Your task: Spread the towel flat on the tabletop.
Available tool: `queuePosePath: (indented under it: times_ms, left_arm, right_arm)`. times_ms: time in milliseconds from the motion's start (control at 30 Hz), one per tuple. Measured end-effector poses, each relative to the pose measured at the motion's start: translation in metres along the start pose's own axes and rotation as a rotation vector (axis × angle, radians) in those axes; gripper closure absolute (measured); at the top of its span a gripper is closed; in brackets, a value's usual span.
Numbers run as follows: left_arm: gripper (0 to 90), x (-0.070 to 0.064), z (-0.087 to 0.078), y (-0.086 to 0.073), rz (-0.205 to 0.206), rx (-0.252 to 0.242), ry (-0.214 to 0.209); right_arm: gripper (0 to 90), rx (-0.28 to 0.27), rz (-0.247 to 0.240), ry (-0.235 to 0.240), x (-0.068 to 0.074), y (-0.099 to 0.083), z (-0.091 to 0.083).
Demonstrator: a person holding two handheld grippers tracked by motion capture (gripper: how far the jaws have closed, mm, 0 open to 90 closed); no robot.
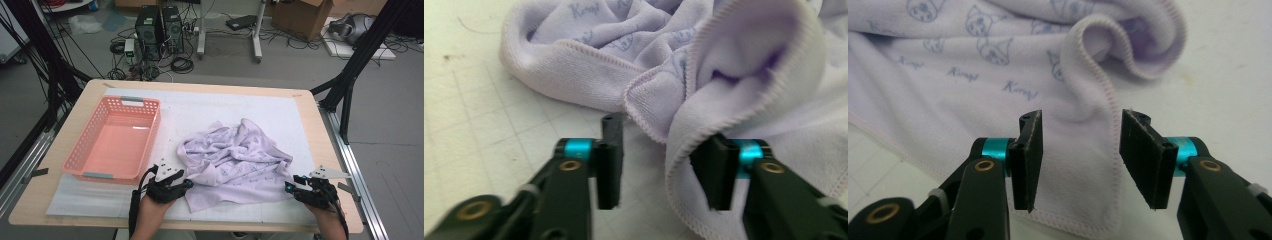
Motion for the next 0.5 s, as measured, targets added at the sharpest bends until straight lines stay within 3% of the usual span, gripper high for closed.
queuePosePath:
  times_ms: [100,333,433,500]
  left_arm:
    - [51.2,-0.002,0.004,-0.002,0.001,0.020,-0.023]
    - [46.3,-0.015,0.013,-0.008,0.082,0.080,-0.063]
    - [50.1,-0.019,0.016,-0.012,0.139,0.109,-0.026]
    - [58.4,-0.019,0.016,-0.011,0.146,0.100,-0.007]
  right_arm:
    - [54.6,0.033,-0.034,-0.014,0.003,-0.002,0.008]
    - [56.0,0.060,-0.085,-0.038,0.007,-0.002,0.008]
    - [58.1,0.065,-0.086,-0.045,0.007,-0.003,0.007]
    - [63.3,0.069,-0.086,-0.047,0.007,-0.003,0.006]
Point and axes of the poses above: each handheld gripper's, and its own axes: z roughly forward along the jaws, y roughly out of its top, x roughly to its left, the point moved 6 cm from there along z, roughly forward along the jaws, and after that the axes turned 14 degrees about -z, right-handed, at the moved point
